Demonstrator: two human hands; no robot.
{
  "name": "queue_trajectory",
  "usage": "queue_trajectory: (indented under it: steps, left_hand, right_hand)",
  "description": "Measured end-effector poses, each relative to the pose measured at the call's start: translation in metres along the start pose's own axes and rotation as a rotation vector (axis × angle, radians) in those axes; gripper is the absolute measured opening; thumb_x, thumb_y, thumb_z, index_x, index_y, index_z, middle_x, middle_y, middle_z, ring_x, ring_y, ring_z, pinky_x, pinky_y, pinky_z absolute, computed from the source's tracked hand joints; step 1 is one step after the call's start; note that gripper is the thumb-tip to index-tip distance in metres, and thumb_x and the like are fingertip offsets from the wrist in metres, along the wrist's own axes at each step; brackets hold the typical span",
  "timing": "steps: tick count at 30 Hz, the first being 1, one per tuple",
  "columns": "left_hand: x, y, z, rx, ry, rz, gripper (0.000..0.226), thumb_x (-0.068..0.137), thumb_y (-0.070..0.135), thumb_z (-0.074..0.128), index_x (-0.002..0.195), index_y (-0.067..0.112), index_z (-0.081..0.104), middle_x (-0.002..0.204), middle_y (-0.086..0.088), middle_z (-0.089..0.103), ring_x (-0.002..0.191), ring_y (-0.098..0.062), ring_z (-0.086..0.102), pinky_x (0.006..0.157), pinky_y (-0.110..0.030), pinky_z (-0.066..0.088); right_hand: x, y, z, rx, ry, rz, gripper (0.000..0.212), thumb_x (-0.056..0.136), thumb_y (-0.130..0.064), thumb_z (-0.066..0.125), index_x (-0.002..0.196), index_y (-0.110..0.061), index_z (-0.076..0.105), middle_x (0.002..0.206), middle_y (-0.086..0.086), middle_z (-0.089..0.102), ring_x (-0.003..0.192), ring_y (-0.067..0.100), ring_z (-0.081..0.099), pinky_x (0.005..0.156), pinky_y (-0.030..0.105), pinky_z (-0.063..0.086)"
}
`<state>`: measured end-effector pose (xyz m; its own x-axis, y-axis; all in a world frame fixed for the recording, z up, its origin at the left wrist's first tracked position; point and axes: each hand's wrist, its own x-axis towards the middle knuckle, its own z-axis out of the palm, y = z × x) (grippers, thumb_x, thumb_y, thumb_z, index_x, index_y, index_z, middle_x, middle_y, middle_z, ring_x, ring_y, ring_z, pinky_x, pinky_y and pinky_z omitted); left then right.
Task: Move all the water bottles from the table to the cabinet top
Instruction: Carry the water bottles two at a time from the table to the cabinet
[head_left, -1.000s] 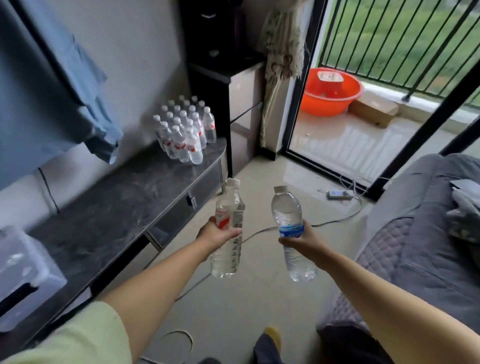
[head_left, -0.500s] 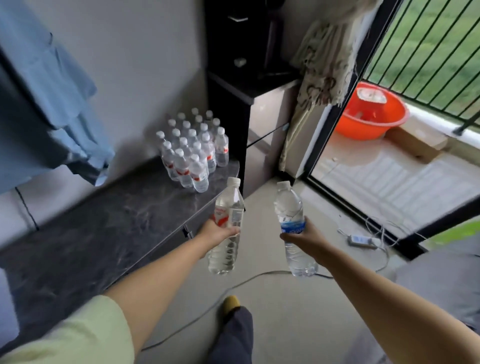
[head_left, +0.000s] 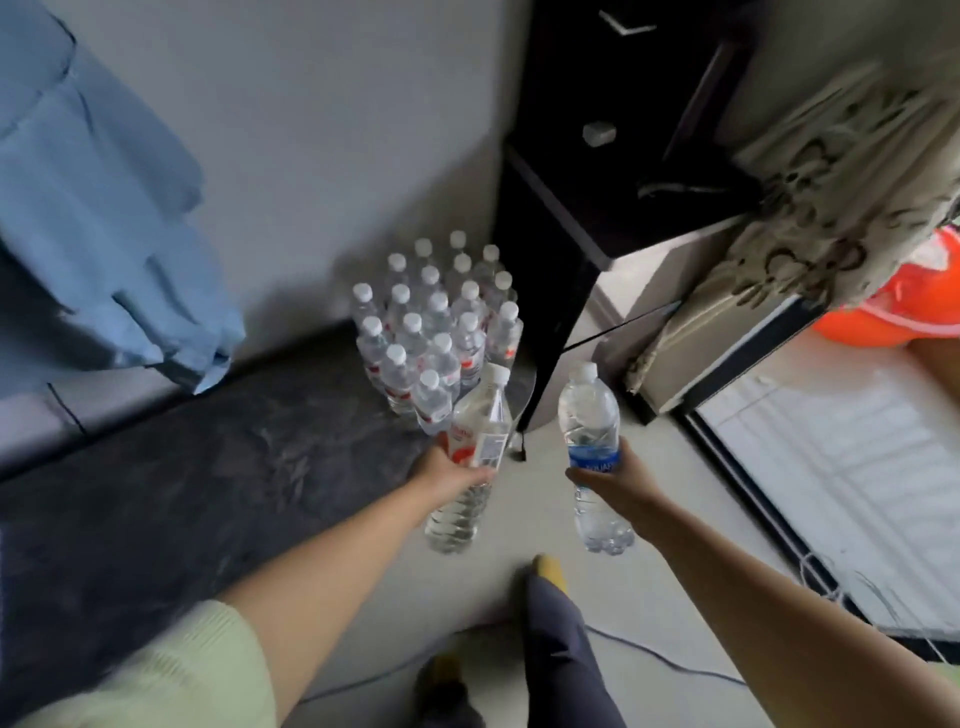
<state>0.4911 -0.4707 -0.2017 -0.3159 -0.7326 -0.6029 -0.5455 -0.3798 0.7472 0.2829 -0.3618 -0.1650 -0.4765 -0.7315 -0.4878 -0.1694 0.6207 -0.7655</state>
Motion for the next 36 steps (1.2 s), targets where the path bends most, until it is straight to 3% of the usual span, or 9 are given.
queue_trajectory:
  steps: [9,12,14,18,22,25,29,33,36]
  left_hand:
    - [0.106,0.020,0.035,-0.182,0.250,-0.089,0.057,0.064,0.014,0.087,0.107,0.024,0.051,0.109,-0.003,0.068,0.098,-0.021,0.064,0.086,-0.030,0.050]
    - [0.141,0.024,0.055,-0.281,0.335,-0.113,0.058,0.065,0.008,0.086,0.110,0.017,0.052,0.112,-0.008,0.068,0.104,-0.027,0.064,0.093,-0.037,0.050]
    - [0.159,0.023,0.070,-0.326,0.442,-0.124,0.056,0.065,0.006,0.085,0.111,0.016,0.053,0.109,-0.007,0.067,0.104,-0.026,0.063,0.090,-0.032,0.049]
    - [0.187,0.014,0.089,-0.418,0.593,-0.049,0.055,0.069,0.002,0.081,0.115,0.015,0.055,0.108,0.001,0.064,0.102,-0.018,0.061,0.078,-0.013,0.041]
    - [0.213,0.001,0.103,-0.514,0.721,0.033,0.058,0.070,-0.004,0.079,0.121,0.007,0.052,0.119,-0.004,0.063,0.109,-0.016,0.060,0.096,-0.027,0.046]
    - [0.227,-0.002,0.116,-0.503,0.944,0.096,0.058,0.070,-0.002,0.080,0.118,0.012,0.052,0.120,-0.002,0.059,0.112,-0.016,0.058,0.097,-0.020,0.044]
    - [0.247,0.000,0.128,-0.571,1.091,0.140,0.078,0.071,-0.006,0.077,0.121,0.035,0.034,0.122,0.003,0.048,0.117,-0.011,0.051,0.099,-0.008,0.036]
    - [0.267,-0.008,0.139,-0.611,1.163,0.074,0.071,0.075,-0.013,0.072,0.134,-0.001,0.036,0.124,-0.001,0.044,0.117,-0.011,0.046,0.094,0.002,0.032]
    - [0.273,-0.015,0.143,-0.626,1.147,0.040,0.074,0.077,-0.010,0.070,0.139,-0.005,0.029,0.134,-0.011,0.042,0.126,-0.018,0.043,0.107,-0.017,0.035]
  right_hand:
    - [0.158,-0.031,0.008,-0.168,-0.222,-0.101,0.050,0.073,-0.002,0.076,0.114,-0.018,0.052,0.094,-0.002,0.063,0.084,0.013,0.059,0.061,0.010,0.040]
    - [0.201,-0.026,0.017,-0.194,-0.269,-0.106,0.051,0.074,-0.004,0.075,0.118,-0.016,0.051,0.101,0.003,0.064,0.091,0.018,0.060,0.071,0.023,0.047]
    - [0.222,-0.018,0.028,-0.221,-0.286,-0.077,0.053,0.075,-0.011,0.076,0.121,-0.018,0.051,0.104,0.005,0.066,0.090,0.020,0.064,0.074,0.031,0.054]
    - [0.253,-0.001,0.061,-0.183,-0.274,-0.100,0.056,0.073,-0.018,0.080,0.122,-0.021,0.053,0.103,-0.002,0.064,0.087,0.011,0.061,0.055,0.005,0.042]
    - [0.280,0.016,0.092,-0.093,-0.251,-0.161,0.068,0.073,-0.011,0.081,0.133,-0.013,0.048,0.122,0.003,0.062,0.111,0.016,0.058,0.089,0.027,0.048]
    - [0.298,0.027,0.110,-0.080,-0.253,-0.163,0.066,0.073,-0.012,0.081,0.131,-0.010,0.050,0.122,0.010,0.064,0.112,0.027,0.061,0.093,0.047,0.052]
    - [0.314,0.036,0.124,-0.155,-0.187,-0.201,0.065,0.071,-0.028,0.082,0.128,-0.018,0.053,0.120,0.001,0.066,0.111,0.018,0.061,0.095,0.034,0.050]
    - [0.326,0.048,0.128,-0.147,-0.216,-0.226,0.068,0.073,-0.028,0.081,0.131,-0.016,0.049,0.126,0.002,0.062,0.117,0.020,0.059,0.100,0.042,0.048]
    - [0.331,0.053,0.130,-0.174,-0.248,-0.279,0.069,0.078,-0.024,0.078,0.136,-0.011,0.044,0.133,0.005,0.057,0.124,0.023,0.053,0.104,0.045,0.045]
